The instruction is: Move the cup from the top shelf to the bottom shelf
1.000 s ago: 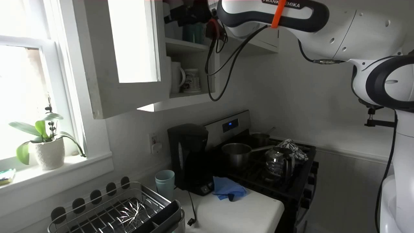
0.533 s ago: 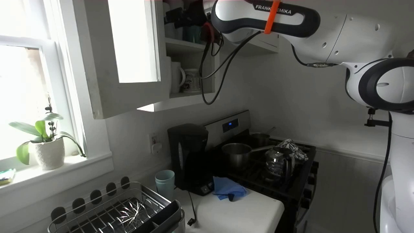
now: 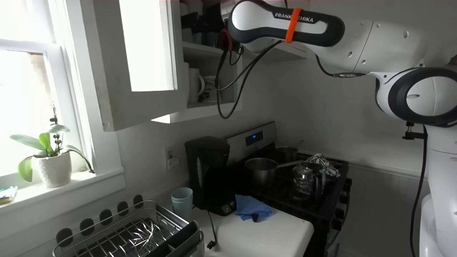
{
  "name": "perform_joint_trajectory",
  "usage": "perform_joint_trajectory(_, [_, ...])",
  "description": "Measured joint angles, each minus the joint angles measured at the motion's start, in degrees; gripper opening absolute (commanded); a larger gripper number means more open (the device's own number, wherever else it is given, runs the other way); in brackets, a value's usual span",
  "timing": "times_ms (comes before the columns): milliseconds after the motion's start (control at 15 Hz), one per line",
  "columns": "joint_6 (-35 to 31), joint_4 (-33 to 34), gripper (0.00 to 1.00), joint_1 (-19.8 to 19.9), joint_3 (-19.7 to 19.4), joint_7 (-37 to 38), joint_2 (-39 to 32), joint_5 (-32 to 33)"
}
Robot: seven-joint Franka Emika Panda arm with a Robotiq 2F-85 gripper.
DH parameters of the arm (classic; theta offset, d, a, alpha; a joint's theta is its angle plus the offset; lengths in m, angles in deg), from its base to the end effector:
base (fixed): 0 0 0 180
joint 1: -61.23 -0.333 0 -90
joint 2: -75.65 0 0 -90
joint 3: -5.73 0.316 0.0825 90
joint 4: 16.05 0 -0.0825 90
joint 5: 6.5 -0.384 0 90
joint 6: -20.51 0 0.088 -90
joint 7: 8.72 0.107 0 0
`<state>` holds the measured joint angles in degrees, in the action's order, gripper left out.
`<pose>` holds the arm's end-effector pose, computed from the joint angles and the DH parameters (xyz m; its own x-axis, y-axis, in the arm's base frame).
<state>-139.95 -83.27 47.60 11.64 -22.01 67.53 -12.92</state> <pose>0.5613 0.1844 0.8898 0.0354 0.1308 0.9908 0.3758 -0.9204 0.1081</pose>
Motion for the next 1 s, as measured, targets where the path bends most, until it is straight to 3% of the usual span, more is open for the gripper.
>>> perform_joint_trajectory(333, [-1.14, 0.88, 0.97, -0.05, 0.03, 0.17, -1.08, 0.0])
perform_joint_trajectory(467, [-1.4, 1.17, 0.73, -0.09, 0.08, 0.17, -1.44, 0.0])
perform_joint_trajectory(667, [-1.49, 1.76, 0.59, -0.13, 0.12, 0.21, -2.0, 0.0])
perform_joint_trajectory(1000, [-1.5, 2.17, 0.59, -0.19, 0.13, 0.26, -2.24, 0.0])
